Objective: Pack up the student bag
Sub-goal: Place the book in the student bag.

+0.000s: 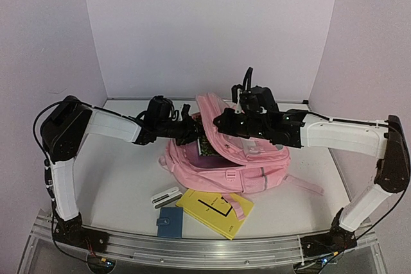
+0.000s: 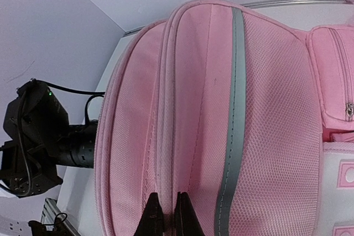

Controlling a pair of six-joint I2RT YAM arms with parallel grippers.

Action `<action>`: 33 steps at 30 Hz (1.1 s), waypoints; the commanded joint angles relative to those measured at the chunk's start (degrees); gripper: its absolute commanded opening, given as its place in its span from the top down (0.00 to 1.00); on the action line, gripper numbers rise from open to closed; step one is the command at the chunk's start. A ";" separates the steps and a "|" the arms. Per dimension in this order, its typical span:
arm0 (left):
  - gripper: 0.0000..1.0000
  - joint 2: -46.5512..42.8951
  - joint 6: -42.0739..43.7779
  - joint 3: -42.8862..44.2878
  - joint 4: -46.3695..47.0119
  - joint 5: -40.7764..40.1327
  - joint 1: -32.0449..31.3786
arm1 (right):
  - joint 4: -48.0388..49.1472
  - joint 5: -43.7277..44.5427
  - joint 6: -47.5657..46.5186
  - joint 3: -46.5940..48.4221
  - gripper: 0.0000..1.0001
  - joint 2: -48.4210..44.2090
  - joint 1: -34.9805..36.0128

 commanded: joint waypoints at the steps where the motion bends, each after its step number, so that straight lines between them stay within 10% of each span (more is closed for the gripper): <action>1: 1.00 5.62 2.21 9.12 3.96 -2.77 -2.68 | 10.30 1.47 -0.52 1.01 1.00 -1.91 0.46; 9: 0.78 8.06 7.13 12.54 -5.13 -7.93 -3.53 | 9.33 7.28 -0.52 0.13 1.00 -1.51 0.43; 14: 0.36 -0.56 12.29 7.38 -9.75 -13.30 -3.07 | 6.93 11.75 -0.99 0.25 1.00 -1.62 0.43; 18: 0.21 -9.65 17.48 2.35 -16.27 -18.82 -2.87 | 4.99 14.80 -1.53 0.76 1.00 -0.77 0.46; 33: 0.01 -45.92 17.02 -19.62 -34.83 -26.57 6.23 | 3.21 17.20 -4.38 11.90 1.00 16.80 -0.72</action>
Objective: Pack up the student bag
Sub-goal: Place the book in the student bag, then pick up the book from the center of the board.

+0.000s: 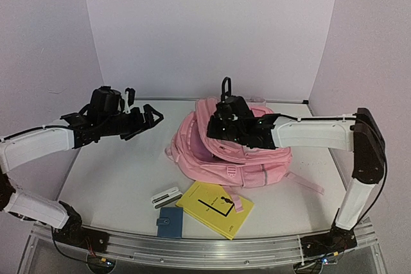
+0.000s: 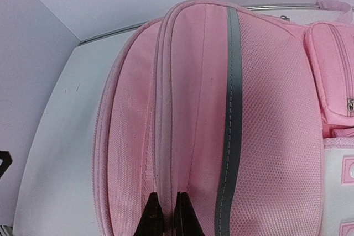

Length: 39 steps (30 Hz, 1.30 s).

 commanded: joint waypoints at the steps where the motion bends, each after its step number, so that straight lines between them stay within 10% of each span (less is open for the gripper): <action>1: 0.01 -7.65 -1.13 -4.89 -6.59 0.07 2.59 | 2.43 4.84 -2.65 7.61 1.00 6.18 -1.59; 8: 0.00 -8.48 0.16 -7.20 -10.63 4.63 2.89 | 0.86 2.69 -4.85 17.38 0.95 14.04 -2.62; 14: 0.00 -8.39 -1.21 -11.79 -5.45 10.16 2.81 | -0.38 -2.27 -7.03 16.54 0.27 10.46 -2.92; 18: 0.00 -5.75 -3.05 -13.57 -1.57 13.71 1.03 | -1.17 -7.86 -9.36 9.09 0.02 1.32 -2.96; 39: 0.02 7.96 -26.02 -10.53 11.18 11.27 -25.67 | -5.58 -26.38 -4.70 -25.42 0.10 -14.43 -3.77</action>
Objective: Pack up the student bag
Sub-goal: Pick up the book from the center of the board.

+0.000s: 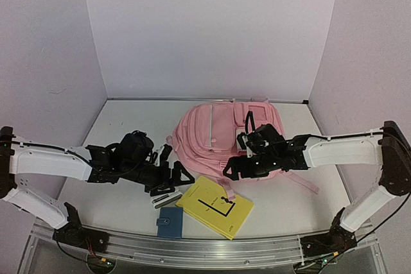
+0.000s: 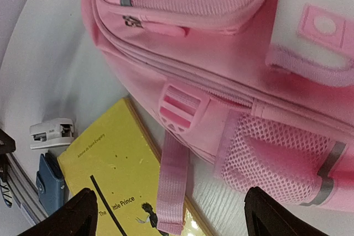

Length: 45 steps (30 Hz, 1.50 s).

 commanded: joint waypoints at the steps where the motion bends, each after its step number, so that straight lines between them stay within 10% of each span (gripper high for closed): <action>1: 0.02 6.35 -8.54 2.46 7.64 0.51 -4.34 | 3.08 -2.43 2.36 -0.46 0.10 1.10 -0.23; 15: 0.01 16.82 -17.11 6.08 9.46 -0.01 -11.14 | 8.45 -1.70 2.59 -4.22 0.06 3.17 -0.23; 45: 0.00 22.83 -14.96 4.96 5.40 -2.26 -5.69 | 13.75 -33.99 3.48 -12.13 0.28 3.57 -0.23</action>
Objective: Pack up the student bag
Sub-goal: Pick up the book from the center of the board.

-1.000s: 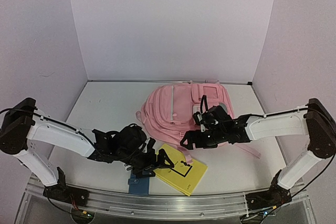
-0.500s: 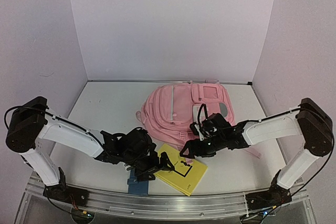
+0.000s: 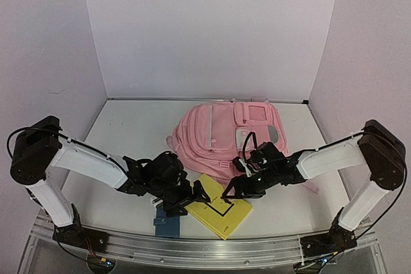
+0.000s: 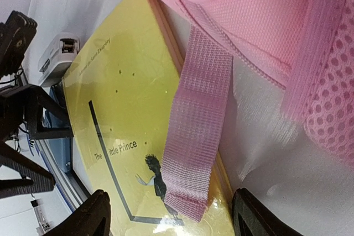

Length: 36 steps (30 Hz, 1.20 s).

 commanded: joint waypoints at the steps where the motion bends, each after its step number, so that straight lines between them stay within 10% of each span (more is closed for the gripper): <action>1: 0.00 2.00 2.85 0.04 -0.26 -2.14 2.08 | 0.69 -13.43 1.20 -1.49 0.29 -2.50 1.23; 19: 0.00 2.79 5.54 0.97 4.67 -2.03 4.44 | 10.41 -14.67 15.64 -1.01 0.65 -10.40 1.39; 36: 0.01 -1.03 2.12 -4.98 11.39 -3.43 4.45 | 15.28 -9.14 18.49 4.75 0.72 -6.16 4.61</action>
